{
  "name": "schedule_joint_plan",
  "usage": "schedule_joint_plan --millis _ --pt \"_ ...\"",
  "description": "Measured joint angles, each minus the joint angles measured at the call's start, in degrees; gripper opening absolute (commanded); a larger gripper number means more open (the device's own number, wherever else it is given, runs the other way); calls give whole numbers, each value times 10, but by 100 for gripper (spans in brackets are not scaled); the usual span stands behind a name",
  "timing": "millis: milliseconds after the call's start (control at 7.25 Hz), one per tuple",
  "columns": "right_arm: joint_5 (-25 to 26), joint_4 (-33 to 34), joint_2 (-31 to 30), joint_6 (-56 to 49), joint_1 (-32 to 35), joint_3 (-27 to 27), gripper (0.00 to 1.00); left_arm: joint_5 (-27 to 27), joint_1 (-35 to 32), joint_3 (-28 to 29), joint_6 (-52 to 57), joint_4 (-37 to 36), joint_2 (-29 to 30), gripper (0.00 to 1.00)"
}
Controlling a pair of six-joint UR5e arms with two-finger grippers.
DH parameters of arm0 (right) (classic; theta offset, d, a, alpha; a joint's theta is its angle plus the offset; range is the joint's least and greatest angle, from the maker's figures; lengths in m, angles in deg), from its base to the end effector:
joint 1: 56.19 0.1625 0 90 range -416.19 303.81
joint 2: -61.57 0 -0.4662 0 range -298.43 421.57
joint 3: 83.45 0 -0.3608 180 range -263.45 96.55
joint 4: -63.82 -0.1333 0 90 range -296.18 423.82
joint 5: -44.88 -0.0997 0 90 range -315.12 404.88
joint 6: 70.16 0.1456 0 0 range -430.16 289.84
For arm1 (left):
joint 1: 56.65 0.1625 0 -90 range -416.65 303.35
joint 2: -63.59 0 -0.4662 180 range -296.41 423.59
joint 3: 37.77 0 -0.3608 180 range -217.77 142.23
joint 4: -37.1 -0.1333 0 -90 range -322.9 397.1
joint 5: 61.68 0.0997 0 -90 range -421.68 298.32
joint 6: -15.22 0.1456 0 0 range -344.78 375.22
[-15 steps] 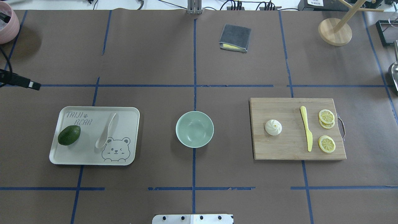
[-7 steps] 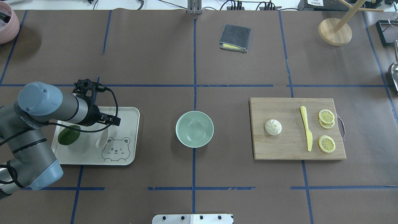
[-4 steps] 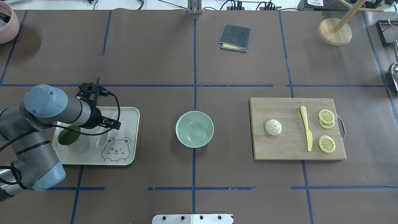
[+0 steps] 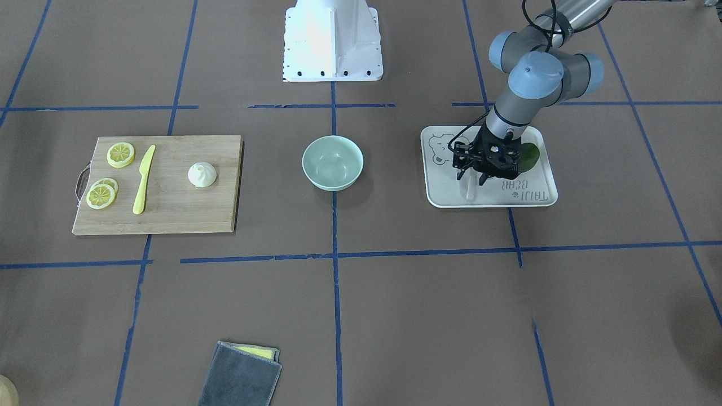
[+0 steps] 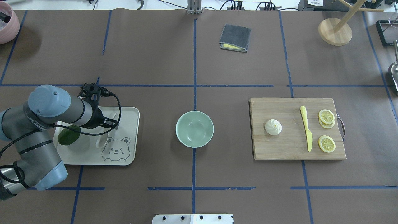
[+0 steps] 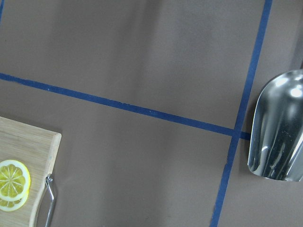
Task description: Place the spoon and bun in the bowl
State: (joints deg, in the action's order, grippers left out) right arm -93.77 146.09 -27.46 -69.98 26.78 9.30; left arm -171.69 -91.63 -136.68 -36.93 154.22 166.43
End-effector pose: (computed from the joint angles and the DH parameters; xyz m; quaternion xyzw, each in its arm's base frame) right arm -0.0355 -0.4840 0.6797 0.0649 -0.4148 -0.0952 0.9026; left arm 0.4498 -0.4166 0.4982 0.1145 0.4217 0.0943 0.8945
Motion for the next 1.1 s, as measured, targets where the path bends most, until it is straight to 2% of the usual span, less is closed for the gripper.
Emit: schedule_joint_plan --millis 690,1103 --pt "1 0 1 0 -1 -9 100 1 -1 -14 -2 -13 14 0" --pt "-19 -26 0 0 -1 -8 100 1 0 -10 -64 -14 119 0"
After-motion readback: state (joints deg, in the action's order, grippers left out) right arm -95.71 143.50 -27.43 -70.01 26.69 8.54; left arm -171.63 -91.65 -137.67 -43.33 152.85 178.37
